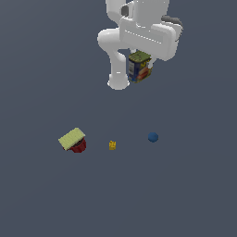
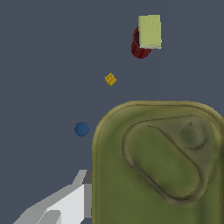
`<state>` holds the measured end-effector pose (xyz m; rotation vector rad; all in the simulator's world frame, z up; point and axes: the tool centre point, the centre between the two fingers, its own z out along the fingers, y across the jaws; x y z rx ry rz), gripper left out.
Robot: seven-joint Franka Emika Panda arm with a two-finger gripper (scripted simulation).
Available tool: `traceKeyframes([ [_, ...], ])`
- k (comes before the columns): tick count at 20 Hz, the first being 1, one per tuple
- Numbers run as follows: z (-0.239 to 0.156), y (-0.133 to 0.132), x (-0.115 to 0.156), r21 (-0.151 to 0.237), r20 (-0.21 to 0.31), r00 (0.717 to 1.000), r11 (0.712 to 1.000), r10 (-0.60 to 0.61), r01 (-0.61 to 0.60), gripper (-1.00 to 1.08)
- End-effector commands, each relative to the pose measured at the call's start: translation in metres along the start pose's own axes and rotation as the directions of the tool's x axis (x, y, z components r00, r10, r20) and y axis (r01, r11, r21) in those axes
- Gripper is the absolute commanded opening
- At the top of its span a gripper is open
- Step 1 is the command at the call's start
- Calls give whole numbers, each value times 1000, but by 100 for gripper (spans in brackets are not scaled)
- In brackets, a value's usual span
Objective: Pick up a designated object from a clutter of objects.
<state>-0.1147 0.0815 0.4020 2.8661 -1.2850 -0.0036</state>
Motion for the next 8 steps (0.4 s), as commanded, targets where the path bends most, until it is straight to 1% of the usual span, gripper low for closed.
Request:
traceKeyframes([
  [1,-12,4,-1,2,-2,1000,1000,0,0,-100],
  [8,-24,9,-2,2,-2,1000,1000,0,0,-100],
])
